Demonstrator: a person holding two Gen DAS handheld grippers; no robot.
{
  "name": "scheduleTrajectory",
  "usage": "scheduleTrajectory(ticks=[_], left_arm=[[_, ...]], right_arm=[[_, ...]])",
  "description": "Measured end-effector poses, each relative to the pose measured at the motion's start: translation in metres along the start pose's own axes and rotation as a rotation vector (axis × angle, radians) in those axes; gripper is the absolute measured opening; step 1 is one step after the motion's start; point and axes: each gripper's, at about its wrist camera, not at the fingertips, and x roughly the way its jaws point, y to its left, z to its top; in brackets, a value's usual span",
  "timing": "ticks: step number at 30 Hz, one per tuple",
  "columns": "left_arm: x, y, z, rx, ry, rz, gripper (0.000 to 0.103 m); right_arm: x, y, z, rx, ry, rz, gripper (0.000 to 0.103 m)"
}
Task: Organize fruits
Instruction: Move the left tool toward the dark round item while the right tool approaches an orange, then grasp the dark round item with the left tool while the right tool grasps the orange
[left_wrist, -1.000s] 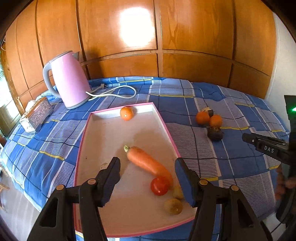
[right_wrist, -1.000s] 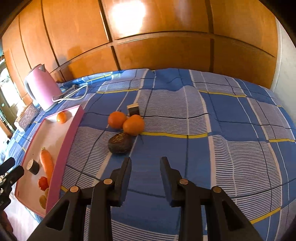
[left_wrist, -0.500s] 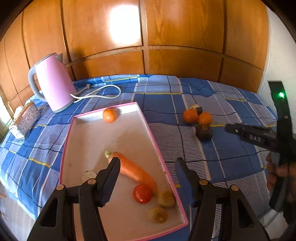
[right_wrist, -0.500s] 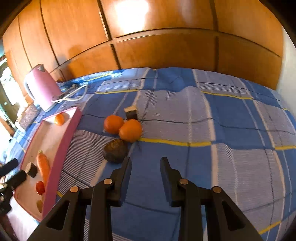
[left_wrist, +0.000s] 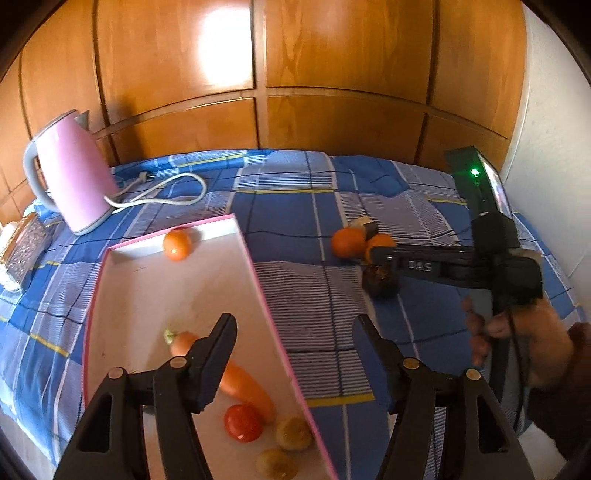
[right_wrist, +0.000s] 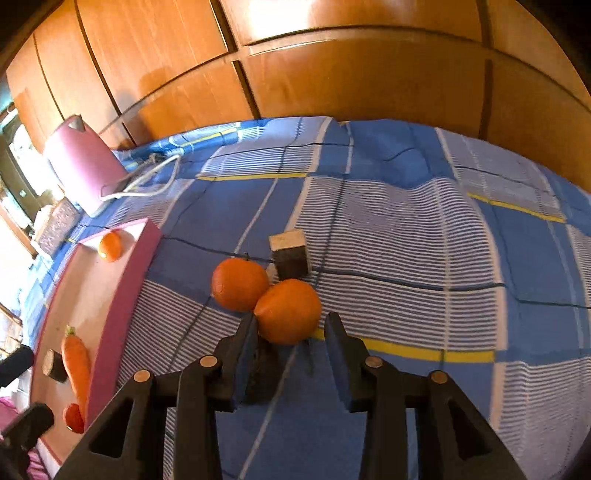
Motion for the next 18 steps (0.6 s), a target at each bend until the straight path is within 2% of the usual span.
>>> scheduleTrajectory(ticks=[5,9,15,18], left_arm=[[0.011,-0.012,0.007,0.013,0.019,-0.040,0.066],[0.023,-0.021,0.014,0.017,0.031,-0.069,0.066],[0.052,-0.035,0.024,0.002,0.086,-0.128,0.066],[0.067,-0.043,0.029,-0.010,0.113,-0.152,0.066]], right_arm=[[0.000,-0.004,0.001,0.008,-0.012,0.022,0.034],[-0.017,-0.019,-0.005,0.046,-0.051,-0.021,0.034],[-0.039,-0.041,-0.021,0.019,-0.066,-0.186,0.034],[-0.046,-0.053,-0.029,0.022,-0.068,-0.217,0.034]])
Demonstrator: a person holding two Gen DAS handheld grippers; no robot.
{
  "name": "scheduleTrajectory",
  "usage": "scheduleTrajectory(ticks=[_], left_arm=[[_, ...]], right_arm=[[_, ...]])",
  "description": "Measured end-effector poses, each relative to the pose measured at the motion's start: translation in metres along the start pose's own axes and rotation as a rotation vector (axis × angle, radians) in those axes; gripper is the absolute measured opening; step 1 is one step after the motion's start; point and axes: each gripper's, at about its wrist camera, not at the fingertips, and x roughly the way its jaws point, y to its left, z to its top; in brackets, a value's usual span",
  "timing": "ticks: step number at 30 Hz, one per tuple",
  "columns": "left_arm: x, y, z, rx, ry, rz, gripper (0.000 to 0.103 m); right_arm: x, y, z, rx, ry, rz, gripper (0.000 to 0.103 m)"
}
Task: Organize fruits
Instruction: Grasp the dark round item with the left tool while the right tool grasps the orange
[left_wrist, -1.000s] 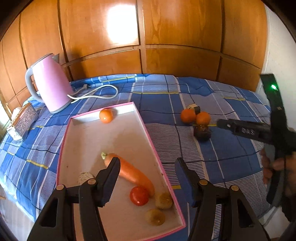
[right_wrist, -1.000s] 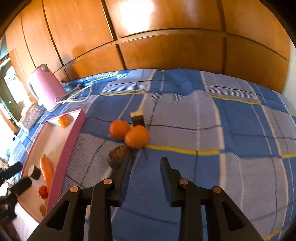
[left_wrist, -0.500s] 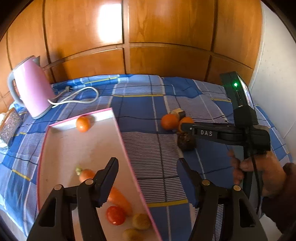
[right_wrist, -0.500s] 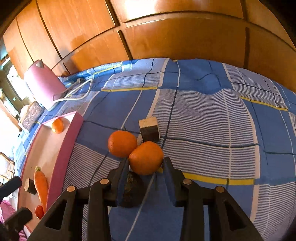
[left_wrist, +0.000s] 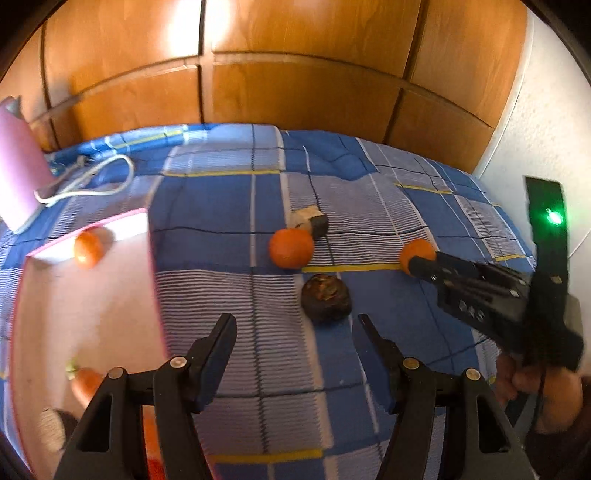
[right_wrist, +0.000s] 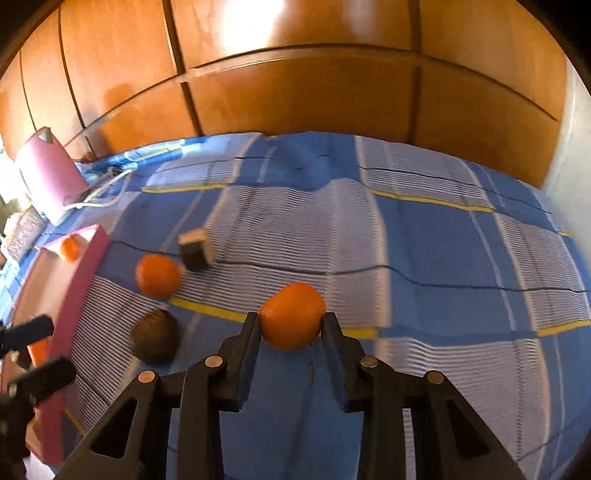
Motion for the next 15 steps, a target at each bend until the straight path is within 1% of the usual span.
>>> scheduleTrajectory(ticks=[6,10,13,14,15], left_arm=[[0.030,-0.014,0.016,0.003,0.036,-0.007,0.066],[0.050,-0.018,0.023,0.003,0.063,0.019,0.066],[0.063,-0.018,0.024,-0.008,0.082,0.022,0.064],[0.069,-0.017,0.023,-0.016,0.098,0.026,0.055],[0.069,-0.018,0.022,-0.010,0.084,0.034,0.050]], right_arm=[[0.002,-0.008,-0.001,0.015,-0.009,0.010,0.034],[0.002,-0.008,-0.003,0.022,-0.016,0.017,0.034],[0.001,-0.010,-0.004,0.028,-0.018,0.025,0.034],[0.000,-0.011,-0.005,0.028,-0.019,0.026,0.034],[0.000,-0.011,-0.005,0.026,-0.021,0.026,0.034]])
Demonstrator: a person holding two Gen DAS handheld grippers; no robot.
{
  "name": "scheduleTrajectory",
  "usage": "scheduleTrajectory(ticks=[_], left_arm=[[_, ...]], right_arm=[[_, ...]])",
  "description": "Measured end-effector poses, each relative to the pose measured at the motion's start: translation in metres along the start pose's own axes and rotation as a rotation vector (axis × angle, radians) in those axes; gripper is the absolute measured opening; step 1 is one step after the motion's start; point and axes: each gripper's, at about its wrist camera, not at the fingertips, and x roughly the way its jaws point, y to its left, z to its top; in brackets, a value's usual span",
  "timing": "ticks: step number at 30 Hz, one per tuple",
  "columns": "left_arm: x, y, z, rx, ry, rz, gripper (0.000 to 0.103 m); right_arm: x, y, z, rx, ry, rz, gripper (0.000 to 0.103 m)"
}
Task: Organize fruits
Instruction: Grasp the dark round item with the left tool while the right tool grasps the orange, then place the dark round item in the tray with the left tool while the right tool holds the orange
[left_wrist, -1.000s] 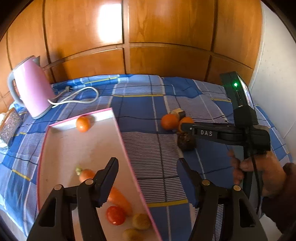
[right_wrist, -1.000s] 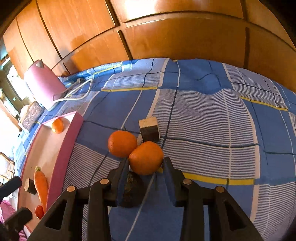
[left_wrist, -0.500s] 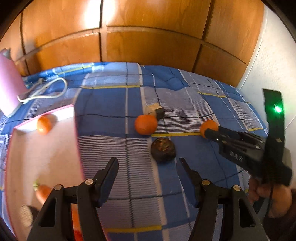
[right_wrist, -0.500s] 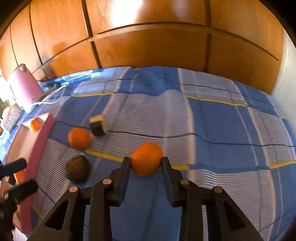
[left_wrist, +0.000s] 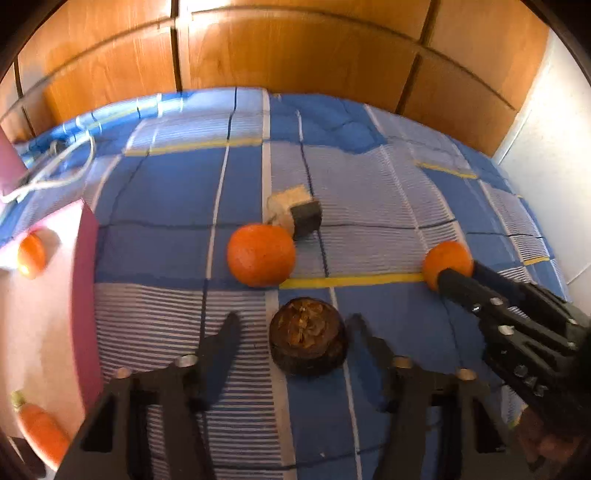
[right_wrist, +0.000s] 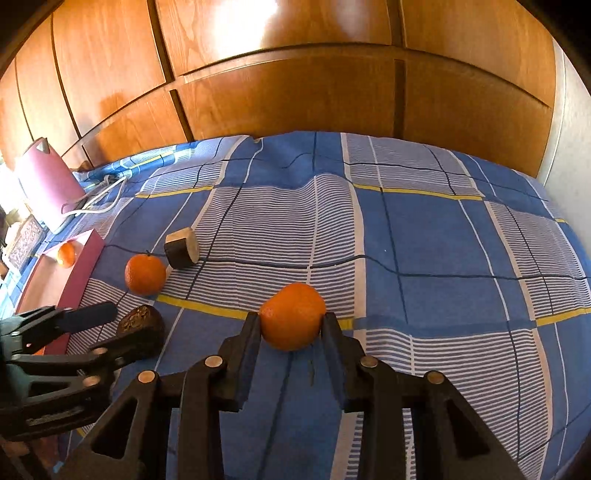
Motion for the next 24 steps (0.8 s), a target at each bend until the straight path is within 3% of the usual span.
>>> scheduleTrajectory(ticks=[1,10,24], left_arm=[[-0.001,-0.001,-0.001,0.010,-0.010,0.001,0.041],[-0.029,0.008,-0.020,-0.009,-0.025,-0.015,0.042],[-0.095,0.028,-0.042,-0.026,-0.142,0.021,0.042]], right_arm=[[0.000,0.000,0.000,-0.001,-0.001,-0.001,0.034],[-0.003,0.004,-0.002,-0.003,-0.002,-0.002,0.034],[-0.014,0.031,-0.020,-0.024,0.021,0.040,0.034]])
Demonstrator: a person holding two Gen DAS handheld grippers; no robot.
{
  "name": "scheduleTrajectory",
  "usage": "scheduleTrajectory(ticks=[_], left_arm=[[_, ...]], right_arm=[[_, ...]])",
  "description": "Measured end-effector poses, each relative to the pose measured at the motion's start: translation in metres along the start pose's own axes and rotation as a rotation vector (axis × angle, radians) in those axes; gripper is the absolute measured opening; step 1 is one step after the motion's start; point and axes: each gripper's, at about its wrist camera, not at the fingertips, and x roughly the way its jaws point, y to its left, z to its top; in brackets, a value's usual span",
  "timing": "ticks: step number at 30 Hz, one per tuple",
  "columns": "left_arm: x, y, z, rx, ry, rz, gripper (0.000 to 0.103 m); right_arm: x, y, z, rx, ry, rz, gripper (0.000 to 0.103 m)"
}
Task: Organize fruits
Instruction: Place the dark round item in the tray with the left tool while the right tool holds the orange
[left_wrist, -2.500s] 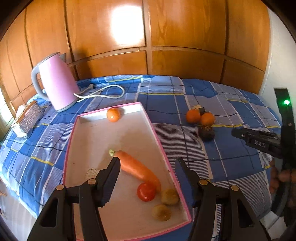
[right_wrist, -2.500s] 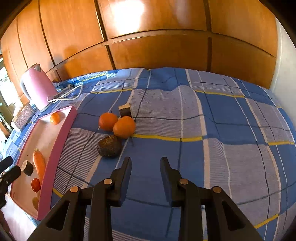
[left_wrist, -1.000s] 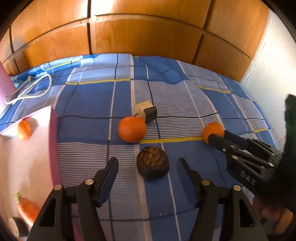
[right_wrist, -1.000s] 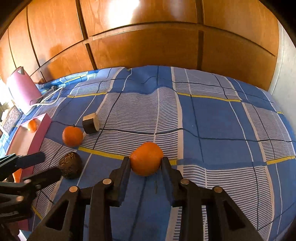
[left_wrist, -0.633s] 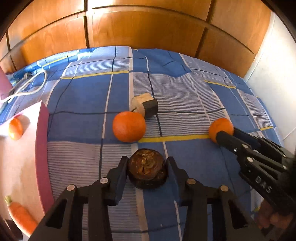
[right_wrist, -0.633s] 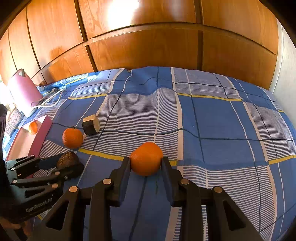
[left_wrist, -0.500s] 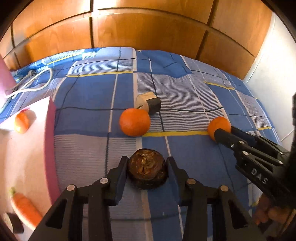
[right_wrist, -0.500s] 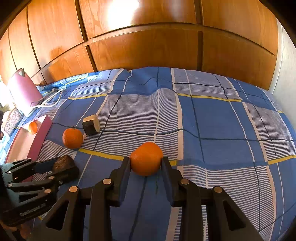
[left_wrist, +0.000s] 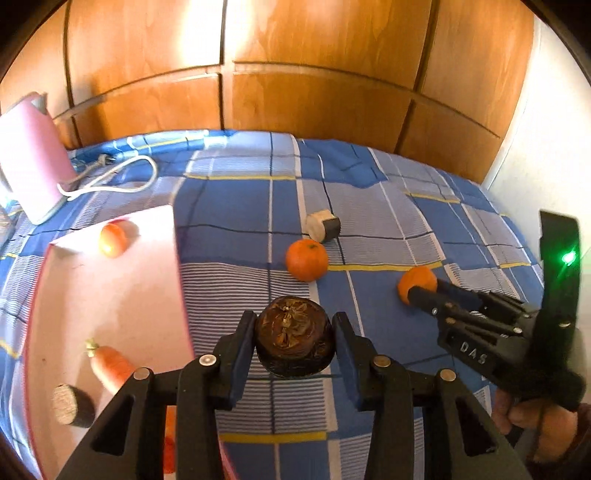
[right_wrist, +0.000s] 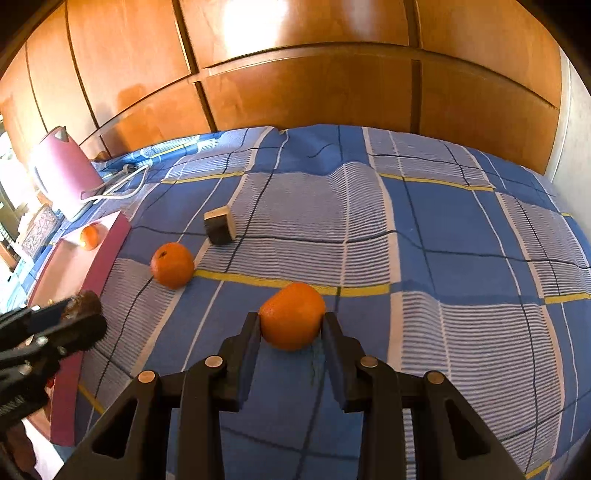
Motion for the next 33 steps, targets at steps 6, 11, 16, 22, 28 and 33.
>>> scheduleTrajectory(ticks=[6,11,16,22,28,33], left_arm=[[-0.021,0.015,-0.008,-0.028,-0.030,0.015,0.042],[-0.033,0.029,-0.016,-0.058,-0.042,0.032,0.042],[-0.047,0.051,-0.022,-0.105,-0.058,0.052,0.042],[-0.059,0.107,-0.021,-0.208,-0.093,0.143,0.042],[-0.050,0.157,-0.015,-0.264,-0.087,0.263,0.042],[-0.041,0.173,-0.018,-0.287,-0.060,0.300,0.043]], right_arm=[[0.003,0.008,-0.001,-0.021,0.017,0.000,0.034],[0.004,0.009,0.000,-0.033,0.023,0.003,0.034],[0.006,0.013,0.003,-0.039,0.037,-0.023,0.034],[0.006,0.021,0.004,-0.091,0.042,-0.063,0.034],[0.005,0.024,0.000,-0.129,0.015,-0.077,0.033],[0.005,0.028,0.001,-0.152,0.014,-0.090,0.033]])
